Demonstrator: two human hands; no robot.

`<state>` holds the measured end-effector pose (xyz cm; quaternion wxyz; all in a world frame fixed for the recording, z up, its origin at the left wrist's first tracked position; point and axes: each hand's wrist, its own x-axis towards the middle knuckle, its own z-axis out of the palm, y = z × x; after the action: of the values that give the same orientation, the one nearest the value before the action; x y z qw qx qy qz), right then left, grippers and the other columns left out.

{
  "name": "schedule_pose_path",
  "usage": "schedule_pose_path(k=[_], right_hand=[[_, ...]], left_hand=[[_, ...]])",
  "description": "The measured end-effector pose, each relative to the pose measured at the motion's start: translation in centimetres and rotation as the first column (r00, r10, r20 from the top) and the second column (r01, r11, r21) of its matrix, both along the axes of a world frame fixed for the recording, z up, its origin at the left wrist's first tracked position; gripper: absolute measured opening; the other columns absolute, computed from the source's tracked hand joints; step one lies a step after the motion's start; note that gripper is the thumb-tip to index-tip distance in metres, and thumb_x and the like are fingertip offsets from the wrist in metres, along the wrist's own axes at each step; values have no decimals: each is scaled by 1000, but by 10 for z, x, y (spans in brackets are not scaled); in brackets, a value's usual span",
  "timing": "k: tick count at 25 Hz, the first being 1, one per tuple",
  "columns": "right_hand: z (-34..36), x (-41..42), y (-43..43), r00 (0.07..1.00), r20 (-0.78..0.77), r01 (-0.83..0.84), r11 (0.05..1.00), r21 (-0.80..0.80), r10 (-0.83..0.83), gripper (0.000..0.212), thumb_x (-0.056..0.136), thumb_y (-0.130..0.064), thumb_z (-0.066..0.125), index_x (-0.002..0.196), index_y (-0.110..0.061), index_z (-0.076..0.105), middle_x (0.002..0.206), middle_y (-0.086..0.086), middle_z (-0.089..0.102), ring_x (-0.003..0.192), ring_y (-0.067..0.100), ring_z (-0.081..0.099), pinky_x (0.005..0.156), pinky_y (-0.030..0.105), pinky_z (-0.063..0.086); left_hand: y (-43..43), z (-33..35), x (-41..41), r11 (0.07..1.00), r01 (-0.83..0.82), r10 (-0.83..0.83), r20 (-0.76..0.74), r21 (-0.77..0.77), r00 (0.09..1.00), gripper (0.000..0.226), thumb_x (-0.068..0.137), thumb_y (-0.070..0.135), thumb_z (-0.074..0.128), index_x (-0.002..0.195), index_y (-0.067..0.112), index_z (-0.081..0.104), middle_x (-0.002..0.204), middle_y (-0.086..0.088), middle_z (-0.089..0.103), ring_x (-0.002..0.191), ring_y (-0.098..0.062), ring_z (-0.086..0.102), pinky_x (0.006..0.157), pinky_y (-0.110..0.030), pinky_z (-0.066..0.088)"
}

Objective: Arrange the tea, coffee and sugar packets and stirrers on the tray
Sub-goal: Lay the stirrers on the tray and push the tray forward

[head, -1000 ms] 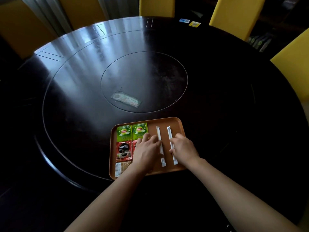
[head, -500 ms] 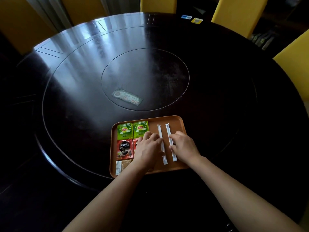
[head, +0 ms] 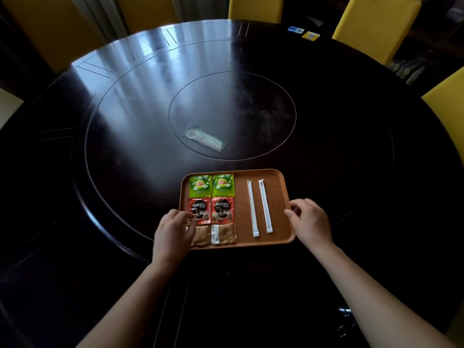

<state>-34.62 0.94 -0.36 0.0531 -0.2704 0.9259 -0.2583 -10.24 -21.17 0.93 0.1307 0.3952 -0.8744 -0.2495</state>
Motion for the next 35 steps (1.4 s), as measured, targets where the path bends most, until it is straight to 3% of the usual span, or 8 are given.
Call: schedule_pose_path(k=[5, 9, 15, 19, 22, 25, 31, 35], right_hand=[[-11, -6, 0, 994, 0, 105, 994, 35, -106, 25, 86, -23, 73, 107, -11, 69, 92, 4, 66, 74, 13, 52, 65, 28, 45], [-17, -7, -3, 984, 83, 152, 985, 77, -159, 29, 85, -29, 73, 108, -10, 71, 92, 7, 70, 79, 22, 62, 70, 31, 50], [-21, -7, -8, 974, 137, 172, 981, 84, -183, 26, 84, -29, 75, 102, -11, 71, 76, -2, 60, 71, 17, 56, 67, 29, 47], [-22, -8, -11, 966, 161, 190, 978, 84, -202, 18, 84, -27, 75, 93, -12, 71, 73, -3, 61, 69, 17, 57, 66, 29, 47], [-19, -7, -15, 967, 150, 194, 976, 99, -207, 13, 85, -25, 74, 86, -14, 69, 78, 2, 68, 71, 20, 60, 65, 28, 47], [-18, -8, -15, 970, 128, 190, 975, 112, -204, 12, 85, -23, 74, 83, -13, 68, 80, 5, 70, 73, 22, 62, 65, 29, 47], [-17, -18, -18, 971, 138, 194, 981, 10, -194, 10, 81, -20, 77, 80, -12, 71, 69, -4, 59, 68, 17, 56, 67, 27, 44], [-12, -31, -32, 970, 129, 211, 977, -4, -209, 10, 82, -21, 77, 82, -12, 72, 77, 5, 71, 69, 19, 60, 67, 28, 46]], left_hand=[[-14, -1, 14, 942, -269, 270, 24, 201, 963, 17, 86, 30, 73, 98, 17, 69, 80, 4, 63, 73, -12, 62, 58, -27, 45], [-16, -2, 12, 864, -344, 340, 77, 368, 937, 36, 88, 34, 74, 116, 13, 68, 89, 1, 72, 78, -14, 69, 68, -33, 56], [-20, -1, 9, 833, -379, 372, 100, 403, 923, 7, 83, 29, 80, 82, 22, 76, 76, 6, 76, 67, -8, 71, 65, -32, 60], [-20, -1, 9, 830, -364, 365, 83, 422, 927, 19, 80, 24, 81, 65, 30, 70, 63, 9, 73, 57, -1, 70, 54, -23, 55], [-20, -1, 9, 838, -357, 366, 61, 413, 929, 16, 81, 20, 79, 68, 27, 73, 62, 8, 73, 56, 1, 69, 51, -20, 53], [-19, -2, 7, 854, -340, 351, 45, 394, 935, 11, 83, 15, 76, 73, 20, 77, 66, 5, 74, 59, -6, 71, 56, -29, 60], [-28, 1, 0, 865, -327, 361, -19, 381, 932, 8, 83, 16, 76, 76, 19, 78, 69, 5, 75, 65, -10, 72, 65, -39, 63], [-46, 8, -17, 886, -308, 340, -32, 346, 940, 7, 81, 14, 75, 76, 17, 79, 68, 3, 75, 65, -13, 72, 67, -41, 62]])
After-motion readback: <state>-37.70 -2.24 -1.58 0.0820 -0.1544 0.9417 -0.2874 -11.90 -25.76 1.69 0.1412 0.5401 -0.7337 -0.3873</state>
